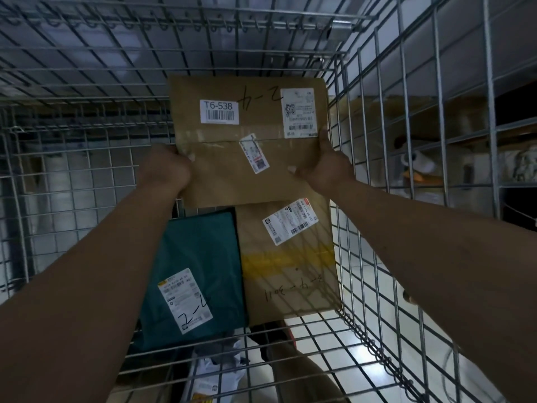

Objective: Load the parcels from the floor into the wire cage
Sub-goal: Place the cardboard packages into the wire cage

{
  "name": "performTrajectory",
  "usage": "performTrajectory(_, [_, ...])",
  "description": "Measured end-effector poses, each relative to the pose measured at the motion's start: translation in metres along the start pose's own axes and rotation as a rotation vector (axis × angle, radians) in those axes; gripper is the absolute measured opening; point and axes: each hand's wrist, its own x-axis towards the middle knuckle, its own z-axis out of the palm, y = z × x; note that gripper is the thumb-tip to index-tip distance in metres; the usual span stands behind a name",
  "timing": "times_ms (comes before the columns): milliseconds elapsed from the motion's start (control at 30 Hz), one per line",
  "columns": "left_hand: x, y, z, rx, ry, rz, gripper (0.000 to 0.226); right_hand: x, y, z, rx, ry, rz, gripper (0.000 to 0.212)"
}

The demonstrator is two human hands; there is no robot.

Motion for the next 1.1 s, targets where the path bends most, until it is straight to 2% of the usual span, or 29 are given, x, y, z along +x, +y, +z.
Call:
performTrajectory(200, [0.003,-0.019,-0.024,-0.029,0.069,-0.031,0.054,-0.003,-0.014,0.006,0.094,-0.038,-0.073,0.124])
performTrajectory(367, [0.004,-0.022,-0.017,0.026,0.049,0.001,0.048,-0.007,-0.010,0.011,0.100,-0.032,-0.066,0.126])
performTrajectory(500, [-0.007,-0.020,-0.030,0.080,0.096,0.000,0.049,-0.012,-0.019,0.010,0.136,-0.003,-0.106,0.128])
performTrajectory(733, [0.005,-0.064,-0.084,0.007,0.132,-0.072,0.071,-0.032,-0.068,0.018,0.169,-0.104,-0.160,0.116])
performTrajectory(900, [-0.051,-0.061,-0.126,-0.155,0.108,-0.116,0.056,-0.060,-0.105,0.027,0.160,-0.115,-0.220,0.116])
performTrajectory(1000, [-0.073,-0.088,-0.153,-0.307,0.123,-0.190,0.060,-0.087,-0.127,0.032,0.208,-0.091,-0.281,0.124])
performTrajectory(1033, [-0.080,-0.100,-0.163,-0.356,0.140,-0.219,0.057,-0.096,-0.136,0.036,0.199,-0.092,-0.291,0.121])
performTrajectory(1100, [-0.097,-0.130,-0.177,-0.442,0.173,-0.279,0.036,-0.111,-0.157,0.045,0.139,-0.091,-0.337,0.107])
